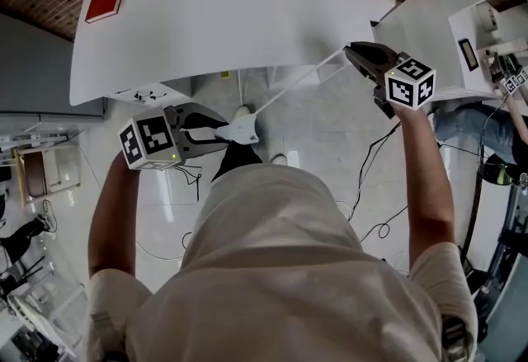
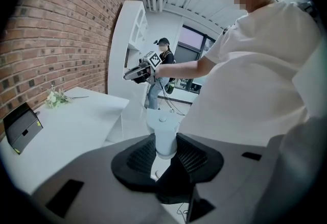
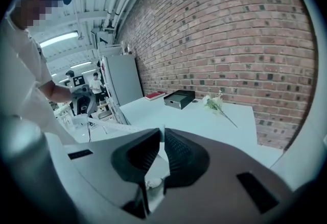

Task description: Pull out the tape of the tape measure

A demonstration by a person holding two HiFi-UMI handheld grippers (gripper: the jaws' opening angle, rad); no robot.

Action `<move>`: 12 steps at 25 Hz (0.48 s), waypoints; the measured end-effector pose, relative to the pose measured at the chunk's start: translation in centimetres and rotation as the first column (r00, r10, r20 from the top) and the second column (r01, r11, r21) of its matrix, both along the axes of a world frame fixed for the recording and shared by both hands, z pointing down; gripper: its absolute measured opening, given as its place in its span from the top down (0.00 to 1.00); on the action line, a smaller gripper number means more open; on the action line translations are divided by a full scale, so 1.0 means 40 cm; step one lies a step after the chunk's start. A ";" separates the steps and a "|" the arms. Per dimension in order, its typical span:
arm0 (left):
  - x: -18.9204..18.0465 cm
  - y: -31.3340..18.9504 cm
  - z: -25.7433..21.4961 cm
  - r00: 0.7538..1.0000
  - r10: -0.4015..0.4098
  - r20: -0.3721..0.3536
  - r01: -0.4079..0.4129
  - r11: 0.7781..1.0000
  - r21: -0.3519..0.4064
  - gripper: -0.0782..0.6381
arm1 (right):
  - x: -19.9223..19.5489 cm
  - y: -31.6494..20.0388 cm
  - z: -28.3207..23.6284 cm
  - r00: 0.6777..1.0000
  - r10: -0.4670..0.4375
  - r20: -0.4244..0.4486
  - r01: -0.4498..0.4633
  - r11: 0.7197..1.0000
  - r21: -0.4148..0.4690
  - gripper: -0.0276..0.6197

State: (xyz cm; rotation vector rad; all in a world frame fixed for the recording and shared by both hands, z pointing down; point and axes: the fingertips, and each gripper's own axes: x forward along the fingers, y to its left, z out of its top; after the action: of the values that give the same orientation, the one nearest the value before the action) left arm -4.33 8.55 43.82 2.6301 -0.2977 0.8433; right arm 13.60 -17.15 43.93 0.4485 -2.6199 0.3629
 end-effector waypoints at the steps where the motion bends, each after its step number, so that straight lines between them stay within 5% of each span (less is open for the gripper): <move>1: -0.001 0.000 -0.001 1.000 -0.001 -0.002 0.001 1.000 0.001 0.72 | 0.000 -0.001 -0.001 1.000 0.005 0.003 -0.005 1.000 0.001 0.91; 12: -0.018 0.009 -0.001 1.000 -0.020 -0.018 0.020 1.000 -0.004 0.72 | 0.031 -0.048 -0.007 0.998 0.058 -0.010 -0.058 0.998 0.019 0.91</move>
State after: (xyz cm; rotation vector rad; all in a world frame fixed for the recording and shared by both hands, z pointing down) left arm -5.06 8.93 43.78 2.6249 -0.3167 0.8129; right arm 14.86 -19.09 43.65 0.5327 -2.6060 0.3535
